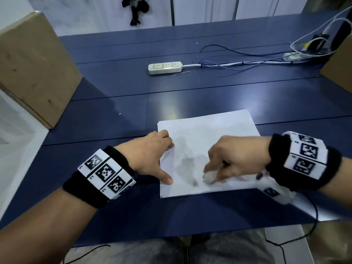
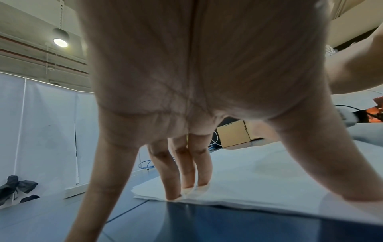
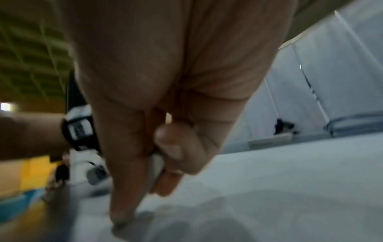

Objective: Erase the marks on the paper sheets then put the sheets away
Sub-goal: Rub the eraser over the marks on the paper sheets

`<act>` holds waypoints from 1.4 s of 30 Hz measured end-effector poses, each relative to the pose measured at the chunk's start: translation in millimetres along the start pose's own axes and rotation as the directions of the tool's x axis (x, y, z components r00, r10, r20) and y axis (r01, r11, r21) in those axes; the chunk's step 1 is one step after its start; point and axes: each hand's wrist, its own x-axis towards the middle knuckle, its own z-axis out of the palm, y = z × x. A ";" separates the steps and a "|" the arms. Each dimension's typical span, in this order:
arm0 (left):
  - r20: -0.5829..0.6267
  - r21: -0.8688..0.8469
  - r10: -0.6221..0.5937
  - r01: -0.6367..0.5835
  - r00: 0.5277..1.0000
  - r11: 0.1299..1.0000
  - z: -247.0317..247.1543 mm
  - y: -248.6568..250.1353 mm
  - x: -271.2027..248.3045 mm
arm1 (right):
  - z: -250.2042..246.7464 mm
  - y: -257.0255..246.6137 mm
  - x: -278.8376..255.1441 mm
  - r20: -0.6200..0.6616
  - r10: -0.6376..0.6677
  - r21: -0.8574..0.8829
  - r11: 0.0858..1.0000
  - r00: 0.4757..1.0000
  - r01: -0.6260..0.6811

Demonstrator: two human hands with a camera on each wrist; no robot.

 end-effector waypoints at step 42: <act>0.008 0.008 -0.006 0.006 1.000 1.000 -2.4 2.2 0.7 | -2.6 1.3 -3.9 0.028 0.032 0.047 0.998 0.999 -0.033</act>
